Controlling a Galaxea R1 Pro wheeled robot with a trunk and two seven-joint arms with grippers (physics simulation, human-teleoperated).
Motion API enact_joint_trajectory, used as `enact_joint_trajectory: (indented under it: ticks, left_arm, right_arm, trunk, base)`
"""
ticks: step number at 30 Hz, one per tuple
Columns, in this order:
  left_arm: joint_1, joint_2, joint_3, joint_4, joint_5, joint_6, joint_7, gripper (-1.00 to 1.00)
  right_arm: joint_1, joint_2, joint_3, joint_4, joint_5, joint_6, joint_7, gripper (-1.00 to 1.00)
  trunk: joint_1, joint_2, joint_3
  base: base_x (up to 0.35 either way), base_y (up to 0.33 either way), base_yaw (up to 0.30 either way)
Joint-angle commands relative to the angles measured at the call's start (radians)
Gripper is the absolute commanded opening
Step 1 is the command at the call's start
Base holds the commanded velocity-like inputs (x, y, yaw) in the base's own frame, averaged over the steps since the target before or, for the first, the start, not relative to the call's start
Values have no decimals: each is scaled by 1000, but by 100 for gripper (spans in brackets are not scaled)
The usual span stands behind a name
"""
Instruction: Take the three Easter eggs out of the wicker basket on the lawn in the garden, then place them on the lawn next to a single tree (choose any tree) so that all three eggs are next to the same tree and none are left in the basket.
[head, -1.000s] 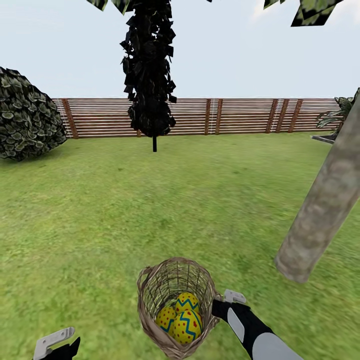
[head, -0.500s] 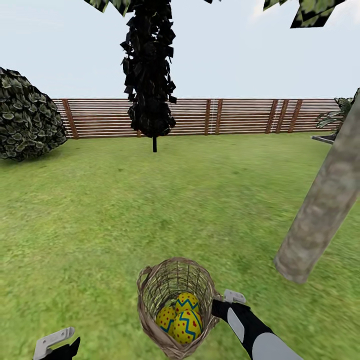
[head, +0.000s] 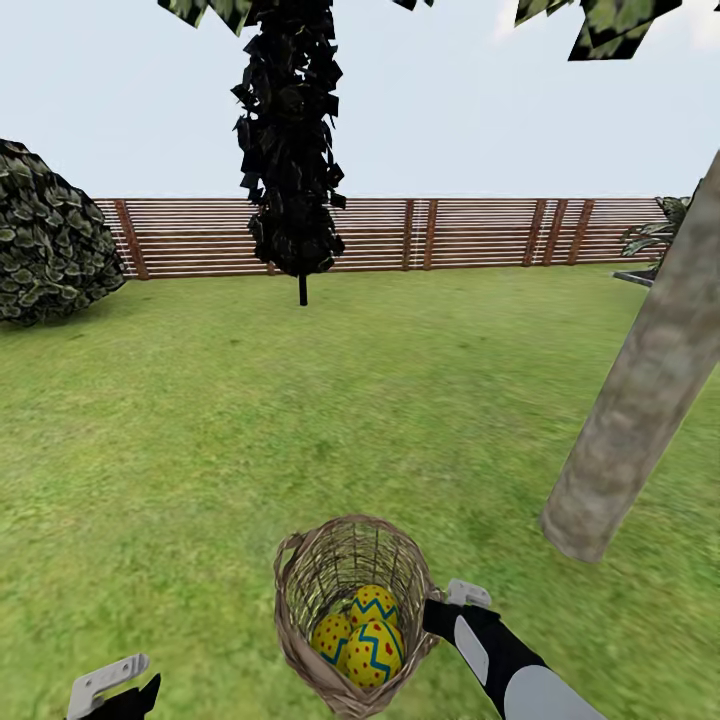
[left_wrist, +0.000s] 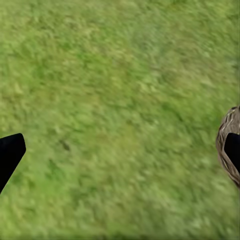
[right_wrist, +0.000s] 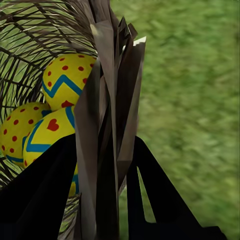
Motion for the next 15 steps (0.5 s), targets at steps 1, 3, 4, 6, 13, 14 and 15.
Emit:
enact_joint_trajectory:
  ticks: [1,3,4,6,13,14,15]
  left_arm:
    - [0,0,-1,-2,10,5,6,100]
    - [0,0,-1,-2,10,5,6,100]
    - [0,0,-1,-2,10,5,6,100]
    - [0,0,-1,-2,10,5,6,100]
    - [1,0,-1,-2,12,6,4,100]
    - [1,0,-1,-2,12,6,4,100]
    - [1,-1,-1,-2,13,6,5,100]
  right_arm:
    - [-1,1,-5,-3,-4,6,-1,-100]
    - [-1,1,-5,-3,-4,6,-1,-100]
    - [-1,1,-5,-3,-4,6,-1,-100]
    - [-1,1,-5,-3,-4,6,-1,-100]
    - [-1,1,-5,-3,-4,6,-1,-100]
    - [-1,1,-5,-3,-4,6,-1,-100]
    - [-1,1,-5,-3,-4,6,-1,-100]
  trunk:
    - [-4,6,2]
    - [-11,20,8]
    - [-15,27,11]
    - [-23,41,18]
    - [-30,55,24]
    - [-30,55,24]
    - [-30,55,24]
  base:
    - [0,0,0]
    - [0,0,0]
    - [0,0,0]
    - [0,0,0]
    - [0,0,0]
    - [0,0,0]
    - [62,32,0]
